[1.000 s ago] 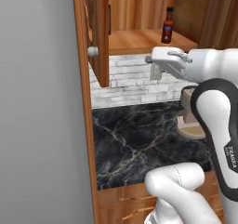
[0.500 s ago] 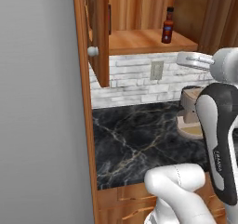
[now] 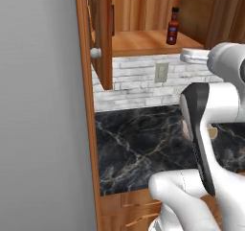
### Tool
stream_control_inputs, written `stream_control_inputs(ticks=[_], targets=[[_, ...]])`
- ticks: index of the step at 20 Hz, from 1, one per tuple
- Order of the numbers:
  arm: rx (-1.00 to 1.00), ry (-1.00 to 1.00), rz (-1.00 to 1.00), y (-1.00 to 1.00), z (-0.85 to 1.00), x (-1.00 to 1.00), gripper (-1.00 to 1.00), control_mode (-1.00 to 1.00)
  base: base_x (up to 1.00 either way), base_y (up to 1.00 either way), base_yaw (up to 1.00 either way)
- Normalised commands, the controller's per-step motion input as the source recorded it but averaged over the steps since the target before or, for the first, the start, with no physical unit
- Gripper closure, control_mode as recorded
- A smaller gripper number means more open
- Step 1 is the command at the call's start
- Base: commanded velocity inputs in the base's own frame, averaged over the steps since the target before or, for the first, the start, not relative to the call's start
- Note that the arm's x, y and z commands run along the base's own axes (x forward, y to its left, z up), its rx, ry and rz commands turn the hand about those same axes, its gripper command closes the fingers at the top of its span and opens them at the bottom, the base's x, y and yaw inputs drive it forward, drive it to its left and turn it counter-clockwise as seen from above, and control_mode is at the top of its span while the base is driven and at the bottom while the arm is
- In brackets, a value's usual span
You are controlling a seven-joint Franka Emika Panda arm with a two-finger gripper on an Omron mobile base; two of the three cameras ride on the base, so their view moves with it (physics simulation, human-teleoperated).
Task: The dining table condiment station is running low on condiment bottle. Refill the condiment station by opening the cabinet and taking the condiment bottle from the cabinet and placing it on the dining table.
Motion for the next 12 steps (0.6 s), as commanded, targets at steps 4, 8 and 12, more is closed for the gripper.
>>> stream_control_inputs(ticks=[4, 8, 12], targets=[[-0.01, -0.02, -0.01, 0.0, 0.03, 0.27, -1.0, -1.0, 0.0, 0.0, 0.0], [0.0, 0.0, 0.0, 0.0, 0.0, 0.26, -1.0, -1.0, 0.0, 0.0, 0.0], [0.0, 0.0, 0.0, -0.03, 0.0, 0.3, -1.0, -1.0, 0.0, 0.0, 0.0]])
